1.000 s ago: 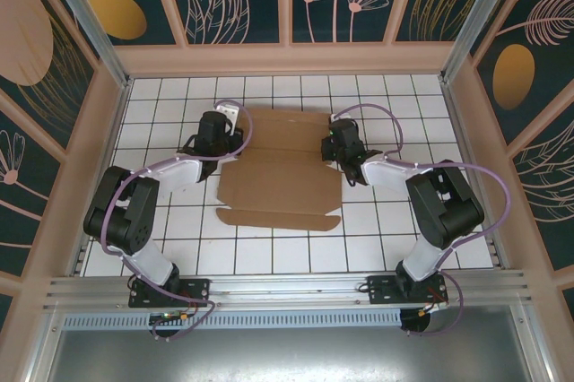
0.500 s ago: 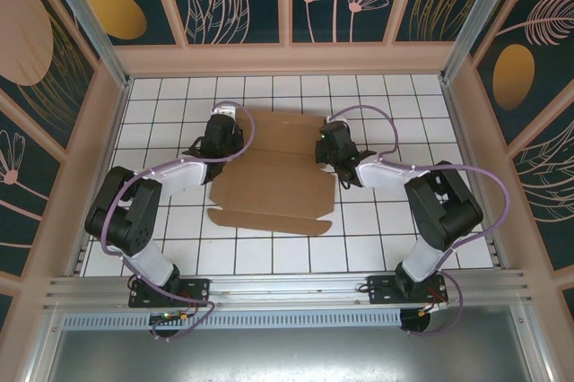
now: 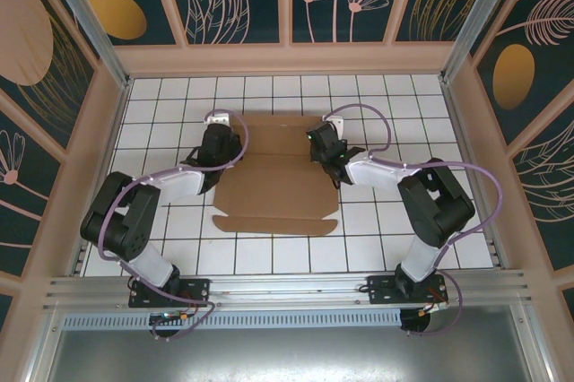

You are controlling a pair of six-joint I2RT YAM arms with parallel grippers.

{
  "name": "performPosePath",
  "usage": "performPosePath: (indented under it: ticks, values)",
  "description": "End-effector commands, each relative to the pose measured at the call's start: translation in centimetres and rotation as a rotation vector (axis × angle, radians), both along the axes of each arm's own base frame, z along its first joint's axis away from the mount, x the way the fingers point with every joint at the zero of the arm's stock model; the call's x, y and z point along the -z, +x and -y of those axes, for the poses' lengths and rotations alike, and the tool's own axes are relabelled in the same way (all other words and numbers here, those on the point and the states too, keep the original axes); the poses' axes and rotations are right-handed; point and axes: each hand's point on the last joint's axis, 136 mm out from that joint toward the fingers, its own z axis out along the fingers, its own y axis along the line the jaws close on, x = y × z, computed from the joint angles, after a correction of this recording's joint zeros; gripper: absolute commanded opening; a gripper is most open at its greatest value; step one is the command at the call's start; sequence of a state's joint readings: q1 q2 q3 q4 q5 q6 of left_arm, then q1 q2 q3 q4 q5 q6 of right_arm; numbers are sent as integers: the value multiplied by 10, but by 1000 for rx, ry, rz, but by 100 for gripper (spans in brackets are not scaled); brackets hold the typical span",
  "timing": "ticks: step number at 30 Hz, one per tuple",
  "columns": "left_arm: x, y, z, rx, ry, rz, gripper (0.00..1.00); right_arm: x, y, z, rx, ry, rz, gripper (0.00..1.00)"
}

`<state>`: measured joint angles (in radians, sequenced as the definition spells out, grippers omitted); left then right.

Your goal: Fold the paper box

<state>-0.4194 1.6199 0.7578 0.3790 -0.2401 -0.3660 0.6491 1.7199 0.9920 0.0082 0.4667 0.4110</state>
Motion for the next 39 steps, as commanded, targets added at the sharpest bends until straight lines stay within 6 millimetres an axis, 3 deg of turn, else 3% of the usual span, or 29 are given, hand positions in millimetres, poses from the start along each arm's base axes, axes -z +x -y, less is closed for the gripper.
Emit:
performPosePath:
  ticks: [1, 11, 19, 32, 36, 39]
  values:
    - [-5, -5, -19, -116, -138, 38, 6, 19, 0, 35, 104, -95, -14, 0]
    - [26, -27, -26, -128, -145, 11, 6, 27, -10, 33, 13, -22, 90, 0]
    - [47, -42, -22, -136, -112, -16, 6, 64, -19, 31, -14, -32, 10, 0]
    - [83, -63, -30, -171, -132, -76, 8, 84, -34, 32, -35, 19, -7, 0]
    - [87, -64, -31, -177, -130, -91, 8, 78, -31, 32, -37, 31, -4, 0]
    - [80, -62, -30, -173, -124, -77, 8, 59, -26, 31, -52, 60, 22, 0]
